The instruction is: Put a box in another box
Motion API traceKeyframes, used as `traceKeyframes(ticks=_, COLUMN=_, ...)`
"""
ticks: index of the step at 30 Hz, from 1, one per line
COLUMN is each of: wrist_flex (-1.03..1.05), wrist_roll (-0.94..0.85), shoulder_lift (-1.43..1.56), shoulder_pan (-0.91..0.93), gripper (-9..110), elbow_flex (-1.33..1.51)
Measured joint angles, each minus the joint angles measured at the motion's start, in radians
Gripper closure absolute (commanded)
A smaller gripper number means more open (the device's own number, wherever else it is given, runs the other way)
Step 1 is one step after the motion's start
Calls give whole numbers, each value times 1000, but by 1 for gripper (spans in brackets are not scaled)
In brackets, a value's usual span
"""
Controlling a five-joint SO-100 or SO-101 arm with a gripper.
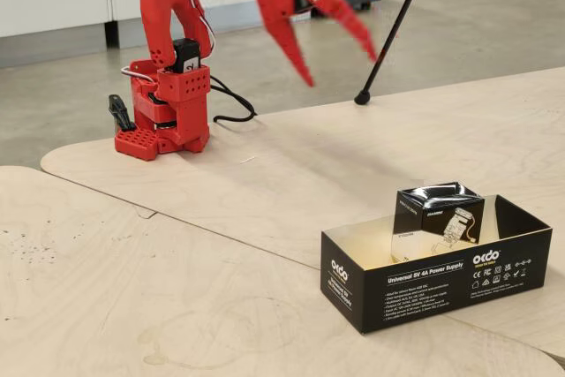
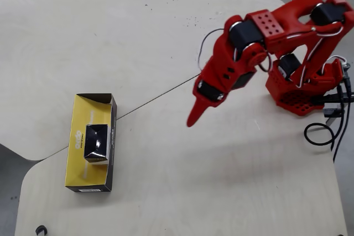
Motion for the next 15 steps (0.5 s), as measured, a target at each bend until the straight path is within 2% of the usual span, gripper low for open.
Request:
traceKeyframes(ticks=5, wrist_flex=-44, wrist_roll=-160, shoulder_lift=259, shoulder_pan=81, gripper=102, elbow_flex=376)
traceKeyframes(ticks=15, wrist_flex=-57, wrist_roll=-423, shoulder_lift=653, shoulder_pan=201, gripper=102, elbow_flex=844)
